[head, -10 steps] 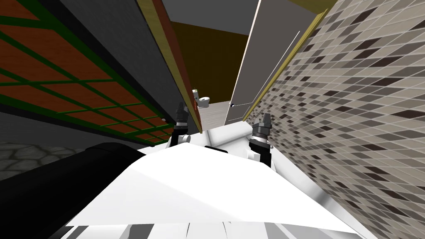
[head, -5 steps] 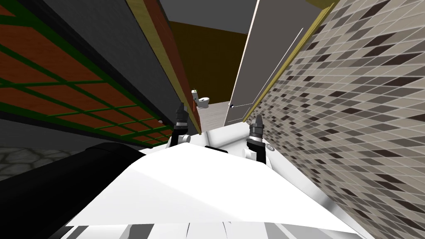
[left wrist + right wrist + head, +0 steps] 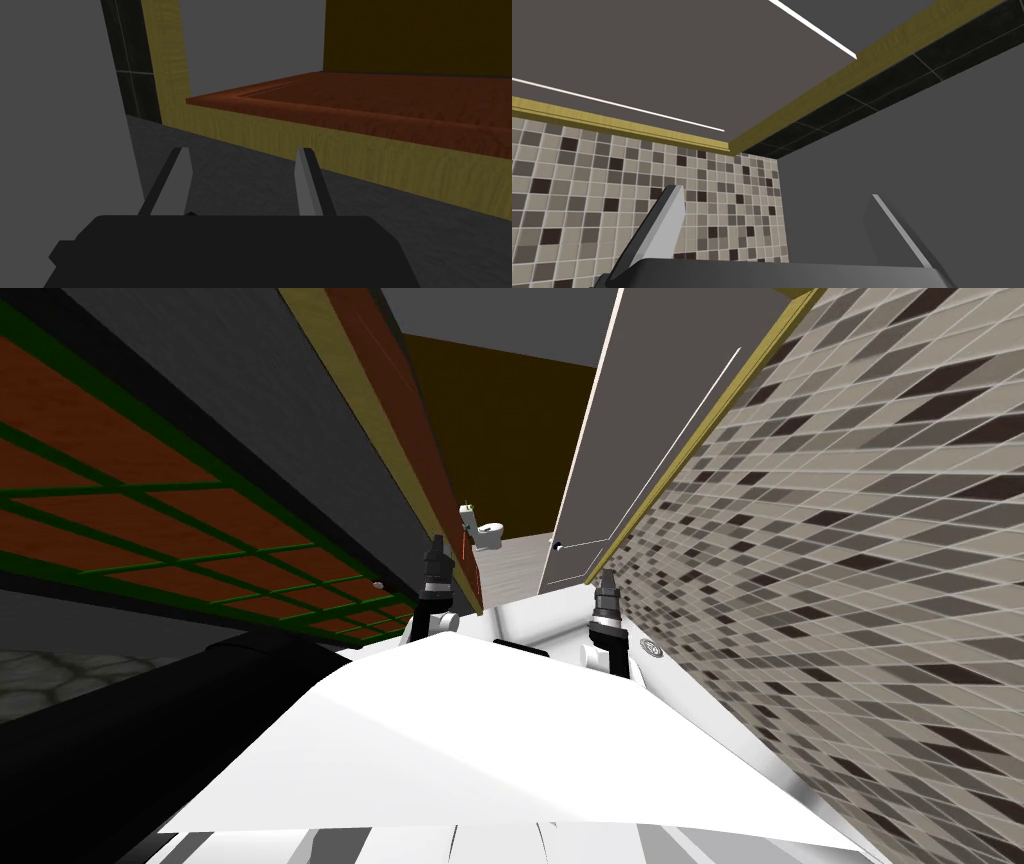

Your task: Push the door open

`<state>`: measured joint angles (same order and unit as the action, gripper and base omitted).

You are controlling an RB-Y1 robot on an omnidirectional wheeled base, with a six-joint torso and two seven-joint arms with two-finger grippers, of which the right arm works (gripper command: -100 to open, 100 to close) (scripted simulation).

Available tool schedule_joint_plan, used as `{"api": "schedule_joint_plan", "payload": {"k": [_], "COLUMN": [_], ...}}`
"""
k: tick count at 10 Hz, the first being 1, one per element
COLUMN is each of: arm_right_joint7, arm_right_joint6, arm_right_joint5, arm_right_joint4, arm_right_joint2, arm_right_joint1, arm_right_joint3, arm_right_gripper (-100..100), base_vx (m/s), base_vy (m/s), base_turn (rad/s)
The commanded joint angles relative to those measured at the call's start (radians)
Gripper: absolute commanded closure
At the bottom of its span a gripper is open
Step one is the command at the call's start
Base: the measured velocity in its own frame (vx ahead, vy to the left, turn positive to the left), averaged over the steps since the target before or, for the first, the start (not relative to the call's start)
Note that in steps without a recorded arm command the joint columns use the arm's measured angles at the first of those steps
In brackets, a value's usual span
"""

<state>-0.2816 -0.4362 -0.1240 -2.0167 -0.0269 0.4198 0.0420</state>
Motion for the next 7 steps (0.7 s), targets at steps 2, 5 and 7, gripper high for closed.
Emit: {"api": "schedule_joint_plan", "payload": {"k": [2, 5, 7], "arm_right_joint7": [-0.052, -0.098, -0.130], "arm_right_joint6": [-0.028, -0.051, -0.067], "arm_right_joint5": [-0.026, -0.049, -0.066], "arm_right_joint4": [0.076, 0.144, 0.192], "arm_right_joint2": [-0.018, -0.030, -0.036], "arm_right_joint1": [-0.027, -0.052, -0.070], "arm_right_joint3": [-0.002, -0.002, -0.002], "arm_right_gripper": [-100, -100, -100], "base_vx": [0.101, 0.112, 0.101], "base_vy": [-0.055, -0.041, -0.051], "base_turn": [0.009, 0.012, 0.009]}}
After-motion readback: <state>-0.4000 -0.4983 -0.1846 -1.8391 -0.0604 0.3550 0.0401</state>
